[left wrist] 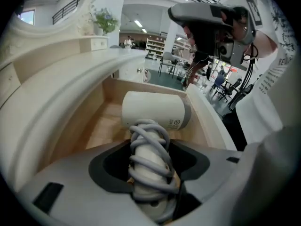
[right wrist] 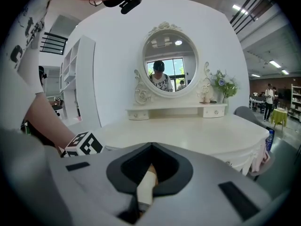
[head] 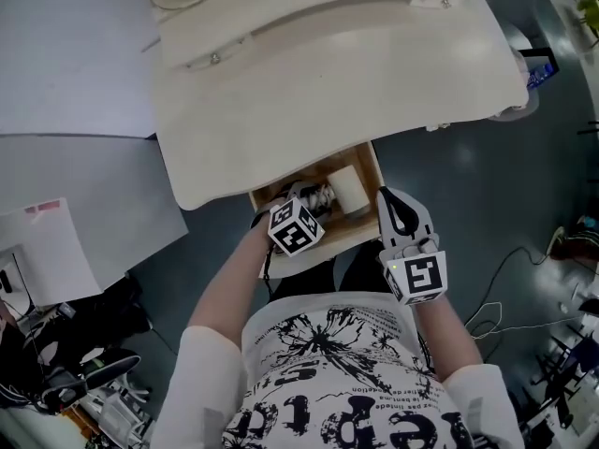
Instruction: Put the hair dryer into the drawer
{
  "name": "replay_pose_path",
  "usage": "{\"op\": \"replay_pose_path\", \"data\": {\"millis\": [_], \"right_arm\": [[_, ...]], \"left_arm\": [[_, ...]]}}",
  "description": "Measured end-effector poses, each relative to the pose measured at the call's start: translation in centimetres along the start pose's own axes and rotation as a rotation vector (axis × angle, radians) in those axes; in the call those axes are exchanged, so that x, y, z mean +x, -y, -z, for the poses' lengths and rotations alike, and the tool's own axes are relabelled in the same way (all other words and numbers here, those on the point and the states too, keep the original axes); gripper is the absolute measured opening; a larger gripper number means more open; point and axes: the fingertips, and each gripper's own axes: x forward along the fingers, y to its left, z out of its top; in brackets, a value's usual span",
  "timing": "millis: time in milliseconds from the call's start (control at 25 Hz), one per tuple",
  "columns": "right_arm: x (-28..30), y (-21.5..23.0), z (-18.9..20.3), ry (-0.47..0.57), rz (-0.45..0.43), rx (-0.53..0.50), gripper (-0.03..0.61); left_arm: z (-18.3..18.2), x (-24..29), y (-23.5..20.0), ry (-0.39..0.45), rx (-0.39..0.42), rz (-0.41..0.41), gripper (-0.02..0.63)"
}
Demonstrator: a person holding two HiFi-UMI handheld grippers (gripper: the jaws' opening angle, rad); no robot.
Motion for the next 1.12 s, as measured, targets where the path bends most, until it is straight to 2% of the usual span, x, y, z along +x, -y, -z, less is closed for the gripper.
{"op": "replay_pose_path", "data": {"millis": [120, 320, 520, 840, 880, 1000, 1120], "right_arm": [[-0.1, -0.1, 0.3, -0.006, 0.001, 0.007, 0.012], [-0.8, 0.6, 0.8, -0.019, 0.024, 0.022, 0.012], [-1.1, 1.0, 0.8, -0.019, 0.032, 0.024, 0.012], [-1.2, 0.9, 0.0, -0.027, 0.042, 0.045, 0.012], [-1.2, 0.8, -0.2, -0.024, 0.038, 0.044, 0.012], [-1.3, 0.2, -0.7, -0.017, 0.028, 0.032, 0.012], [-1.5, 0.2, -1.6, -0.001, 0.035, 0.006, 0.012]], "left_arm": [[1.0, 1.4, 0.3, -0.057, 0.002, 0.033, 0.256], [0.6, 2.6, 0.6, -0.069, -0.026, 0.071, 0.256], [2.5, 4.1, 0.8, -0.198, 0.028, 0.09, 0.258], [2.8, 4.3, 1.1, -0.227, 0.052, 0.105, 0.267], [2.8, 4.4, 1.1, -0.235, 0.052, 0.106, 0.285], [2.5, 4.1, 0.8, -0.229, 0.037, 0.052, 0.307], [1.2, 2.7, 0.1, -0.159, 0.028, -0.023, 0.307]]}}
